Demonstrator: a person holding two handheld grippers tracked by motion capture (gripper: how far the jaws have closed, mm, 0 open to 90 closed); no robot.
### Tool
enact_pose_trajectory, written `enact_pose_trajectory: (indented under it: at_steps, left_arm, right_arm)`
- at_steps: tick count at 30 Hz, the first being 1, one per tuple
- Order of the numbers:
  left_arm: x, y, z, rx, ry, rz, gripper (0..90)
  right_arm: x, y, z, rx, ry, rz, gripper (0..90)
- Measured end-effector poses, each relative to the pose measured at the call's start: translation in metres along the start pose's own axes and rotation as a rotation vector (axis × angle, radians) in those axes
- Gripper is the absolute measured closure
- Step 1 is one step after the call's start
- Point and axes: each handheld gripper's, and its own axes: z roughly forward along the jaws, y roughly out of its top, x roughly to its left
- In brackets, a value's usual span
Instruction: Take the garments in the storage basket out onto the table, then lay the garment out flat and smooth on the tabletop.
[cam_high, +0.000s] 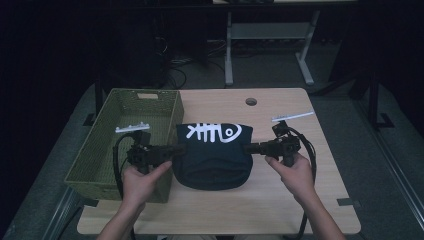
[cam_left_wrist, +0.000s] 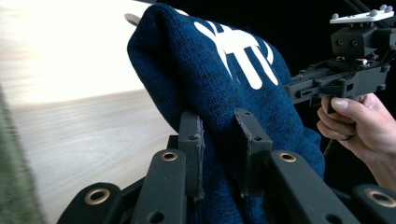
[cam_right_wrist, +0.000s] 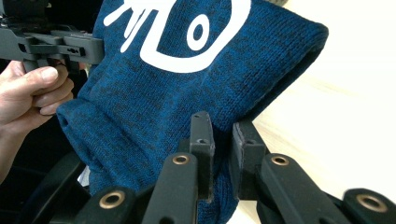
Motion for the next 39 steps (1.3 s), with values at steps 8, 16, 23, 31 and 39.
enact_pose_trajectory:
  at_steps: [8, 16, 23, 31, 39]
  left_arm:
    - [0.009, 0.010, -0.021, -0.005, 0.010, -0.013, 75.0]
    - [0.016, 0.022, -0.042, -0.005, 0.020, -0.021, 75.0]
    - [0.025, 0.030, -0.065, -0.016, 0.036, -0.035, 75.0]
    - [0.036, 0.035, -0.088, -0.035, 0.067, -0.051, 75.0]
    - [0.048, 0.033, -0.106, -0.047, 0.089, -0.060, 75.0]
  right_arm:
    - [0.012, 0.018, 0.015, 0.006, 0.014, -0.011, 80.6]
    - [0.027, 0.036, 0.029, 0.010, 0.023, -0.018, 80.6]
    - [0.041, 0.054, 0.044, 0.031, 0.027, -0.042, 80.6]
    - [0.059, 0.074, 0.065, 0.052, 0.033, -0.070, 80.6]
    - [0.071, 0.085, 0.086, 0.070, 0.041, -0.082, 80.6]
